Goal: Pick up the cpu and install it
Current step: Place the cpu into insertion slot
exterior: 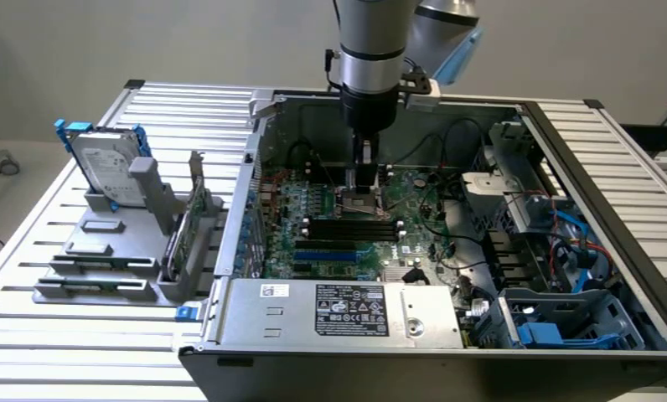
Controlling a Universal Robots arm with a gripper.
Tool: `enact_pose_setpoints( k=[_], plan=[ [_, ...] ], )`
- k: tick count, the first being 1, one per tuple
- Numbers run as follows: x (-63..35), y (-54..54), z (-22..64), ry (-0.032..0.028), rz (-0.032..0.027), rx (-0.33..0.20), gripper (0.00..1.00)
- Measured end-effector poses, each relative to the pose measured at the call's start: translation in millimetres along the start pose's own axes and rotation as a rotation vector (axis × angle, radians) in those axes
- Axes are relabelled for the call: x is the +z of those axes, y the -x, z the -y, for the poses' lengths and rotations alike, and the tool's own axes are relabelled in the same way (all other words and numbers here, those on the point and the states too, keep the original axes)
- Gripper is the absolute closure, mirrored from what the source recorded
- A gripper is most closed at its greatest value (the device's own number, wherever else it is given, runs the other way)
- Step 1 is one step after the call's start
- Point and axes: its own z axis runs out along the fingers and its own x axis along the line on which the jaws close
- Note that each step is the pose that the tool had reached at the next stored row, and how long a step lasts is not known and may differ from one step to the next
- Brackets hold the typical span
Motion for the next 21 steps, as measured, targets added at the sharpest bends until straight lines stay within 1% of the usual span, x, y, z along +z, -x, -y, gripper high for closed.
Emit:
enact_pose_setpoints(
  k=[5,6,7,14,21],
  plan=[
    [5.4,0.2,1.6,0.0185,-0.0024,-0.020,0.45],
    [6.2,0.3,2.2,0.0213,-0.0030,-0.026,0.45],
    [6.6,0.4,3.0,0.0226,-0.0034,-0.032,0.45],
    [10.2,2.2,5.6,0.0257,-0.0060,-0.048,0.45],
    [15.6,4.8,5.9,0.0262,-0.0095,-0.058,0.45]
  ],
)
